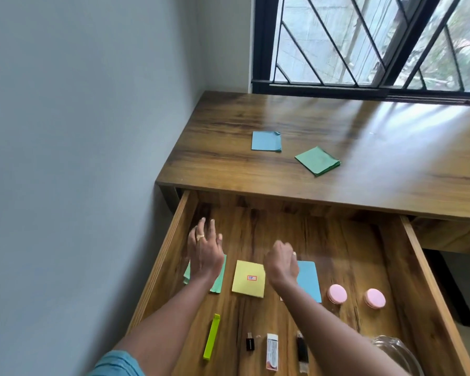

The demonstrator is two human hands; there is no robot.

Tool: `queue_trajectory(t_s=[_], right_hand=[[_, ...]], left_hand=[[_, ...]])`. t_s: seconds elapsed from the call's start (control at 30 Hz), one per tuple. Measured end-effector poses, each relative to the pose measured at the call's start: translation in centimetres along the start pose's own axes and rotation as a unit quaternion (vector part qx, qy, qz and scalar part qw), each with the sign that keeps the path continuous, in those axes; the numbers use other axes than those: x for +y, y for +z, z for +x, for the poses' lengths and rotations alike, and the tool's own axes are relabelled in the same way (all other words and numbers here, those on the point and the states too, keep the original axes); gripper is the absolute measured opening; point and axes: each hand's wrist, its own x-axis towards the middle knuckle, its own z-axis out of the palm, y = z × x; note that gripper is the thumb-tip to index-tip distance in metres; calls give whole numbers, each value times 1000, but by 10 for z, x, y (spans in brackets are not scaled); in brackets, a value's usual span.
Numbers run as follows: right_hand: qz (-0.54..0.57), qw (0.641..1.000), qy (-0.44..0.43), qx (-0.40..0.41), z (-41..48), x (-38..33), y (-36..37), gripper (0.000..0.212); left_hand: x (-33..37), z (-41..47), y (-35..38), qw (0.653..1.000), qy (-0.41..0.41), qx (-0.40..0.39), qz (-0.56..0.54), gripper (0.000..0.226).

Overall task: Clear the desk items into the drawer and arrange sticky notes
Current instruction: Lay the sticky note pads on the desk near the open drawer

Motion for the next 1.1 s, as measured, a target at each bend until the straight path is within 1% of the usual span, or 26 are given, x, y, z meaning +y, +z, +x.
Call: queue_trajectory(t_s=[0.07,0.17,0.2,0.27,0.4,0.47,0.6,0.73,0.8,0.9,1.0,1.1], right_hand=[[0,997,-33,71,21,-4,-29,21],[16,986,-57,158,63,-6,-67,25],[19,982,-63,175,77,-6,-79,26],[21,979,-58,193,106,-6,-99,27],[6,989,-18,150,168,-3,-124,30],[9,993,-1,121,194,-2,-129,34],[11,996,23,83,236,-2,-132,59],[5,998,54,43,261,-4,-140,82],[-4,998,62,26,267,-5,-145,89],[-24,998,63,14,272,-8,-149,96],[4,989,143,-22,270,-9,-150,110],[50,980,188,-29,266,-5,-149,118]], left_hand=[[23,26,-13,998,22,51,-16,47],[61,75,-30,992,30,111,-53,38],[72,91,-34,991,32,118,-61,37],[91,124,-37,991,22,106,-75,37],[118,179,-34,998,-25,16,-52,29],[132,201,-26,998,-41,-11,-45,26],[161,241,-8,997,-64,-40,-29,25],[186,265,5,991,-104,-76,-43,42],[195,273,10,990,-114,-79,-38,53],[205,282,16,989,-110,-94,2,65],[205,291,12,985,-121,-126,1,77],[197,297,5,971,-164,-164,-54,87]])
